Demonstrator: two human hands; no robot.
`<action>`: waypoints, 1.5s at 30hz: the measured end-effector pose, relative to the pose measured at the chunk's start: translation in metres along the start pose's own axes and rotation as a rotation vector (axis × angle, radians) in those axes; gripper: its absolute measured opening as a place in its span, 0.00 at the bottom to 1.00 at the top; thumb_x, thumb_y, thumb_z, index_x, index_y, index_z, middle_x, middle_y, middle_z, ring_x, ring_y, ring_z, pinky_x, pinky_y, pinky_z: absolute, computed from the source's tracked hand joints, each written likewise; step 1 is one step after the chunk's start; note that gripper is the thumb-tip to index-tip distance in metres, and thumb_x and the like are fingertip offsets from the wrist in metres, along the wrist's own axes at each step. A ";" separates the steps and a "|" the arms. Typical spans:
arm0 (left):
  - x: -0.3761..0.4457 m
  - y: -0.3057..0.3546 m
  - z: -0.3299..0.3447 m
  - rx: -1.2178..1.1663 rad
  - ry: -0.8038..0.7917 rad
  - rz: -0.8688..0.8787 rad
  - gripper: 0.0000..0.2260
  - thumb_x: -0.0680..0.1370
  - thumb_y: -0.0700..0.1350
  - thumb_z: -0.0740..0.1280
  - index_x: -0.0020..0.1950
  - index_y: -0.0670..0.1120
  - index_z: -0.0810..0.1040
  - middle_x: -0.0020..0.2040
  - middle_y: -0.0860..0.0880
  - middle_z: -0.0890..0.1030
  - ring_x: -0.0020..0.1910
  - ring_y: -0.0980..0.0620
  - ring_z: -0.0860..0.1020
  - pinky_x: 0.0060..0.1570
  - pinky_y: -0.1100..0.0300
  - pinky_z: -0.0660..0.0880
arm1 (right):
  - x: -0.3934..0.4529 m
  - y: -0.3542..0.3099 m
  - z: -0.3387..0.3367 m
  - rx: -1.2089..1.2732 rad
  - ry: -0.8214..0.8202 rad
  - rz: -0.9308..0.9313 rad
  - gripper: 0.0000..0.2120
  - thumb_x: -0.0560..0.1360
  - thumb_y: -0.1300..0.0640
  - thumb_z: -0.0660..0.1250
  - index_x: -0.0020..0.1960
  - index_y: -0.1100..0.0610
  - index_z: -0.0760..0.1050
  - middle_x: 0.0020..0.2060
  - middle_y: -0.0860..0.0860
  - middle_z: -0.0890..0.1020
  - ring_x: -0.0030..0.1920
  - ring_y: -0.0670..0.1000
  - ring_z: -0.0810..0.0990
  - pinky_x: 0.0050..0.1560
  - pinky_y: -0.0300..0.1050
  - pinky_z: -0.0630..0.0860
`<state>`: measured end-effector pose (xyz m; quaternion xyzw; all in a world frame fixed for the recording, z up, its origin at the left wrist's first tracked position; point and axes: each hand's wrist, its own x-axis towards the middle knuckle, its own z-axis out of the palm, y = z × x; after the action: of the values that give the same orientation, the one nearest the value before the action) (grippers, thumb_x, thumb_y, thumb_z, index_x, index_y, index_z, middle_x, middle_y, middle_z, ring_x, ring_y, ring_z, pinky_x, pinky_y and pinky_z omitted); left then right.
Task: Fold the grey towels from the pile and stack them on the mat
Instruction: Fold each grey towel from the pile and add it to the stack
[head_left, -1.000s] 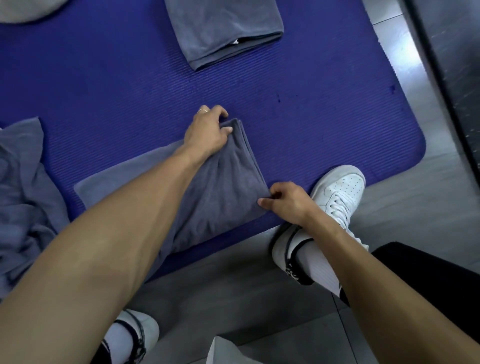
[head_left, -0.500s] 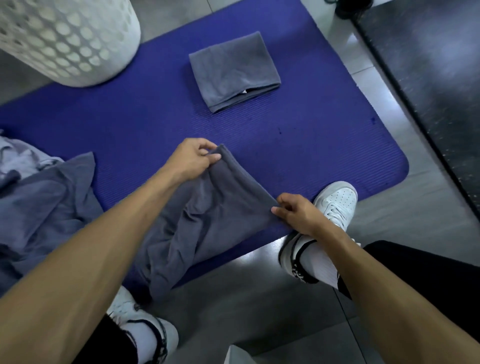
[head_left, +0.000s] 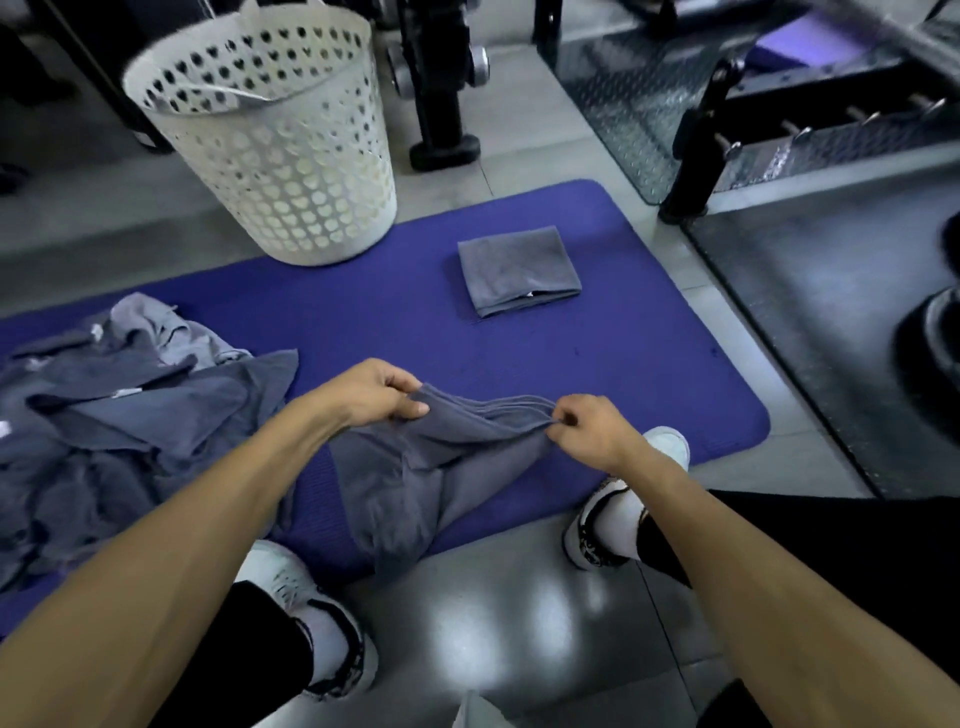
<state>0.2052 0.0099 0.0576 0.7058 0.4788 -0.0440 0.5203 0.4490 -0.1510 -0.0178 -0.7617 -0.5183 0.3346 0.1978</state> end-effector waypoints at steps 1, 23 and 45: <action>-0.012 0.000 -0.005 -0.008 0.050 0.033 0.02 0.74 0.37 0.74 0.45 0.42 0.84 0.37 0.49 0.81 0.38 0.55 0.77 0.43 0.63 0.75 | -0.005 -0.011 -0.009 -0.035 0.008 -0.036 0.08 0.74 0.61 0.66 0.36 0.56 0.71 0.32 0.47 0.74 0.34 0.48 0.70 0.30 0.34 0.65; -0.109 0.027 -0.082 0.287 0.510 0.387 0.11 0.74 0.41 0.74 0.40 0.59 0.82 0.36 0.62 0.83 0.38 0.63 0.80 0.44 0.62 0.76 | -0.013 -0.158 -0.146 -0.464 0.127 -0.573 0.12 0.74 0.48 0.67 0.41 0.57 0.74 0.35 0.49 0.77 0.38 0.52 0.74 0.41 0.49 0.73; -0.109 0.029 -0.073 0.254 0.697 0.547 0.05 0.76 0.42 0.71 0.41 0.51 0.81 0.38 0.57 0.82 0.40 0.57 0.80 0.44 0.61 0.75 | -0.024 -0.147 -0.152 0.016 0.321 -0.437 0.10 0.72 0.54 0.76 0.37 0.56 0.77 0.28 0.49 0.79 0.27 0.43 0.70 0.30 0.35 0.67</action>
<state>0.1353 -0.0021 0.1721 0.8370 0.4122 0.2765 0.2303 0.4550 -0.1097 0.1905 -0.6736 -0.6296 0.1631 0.3510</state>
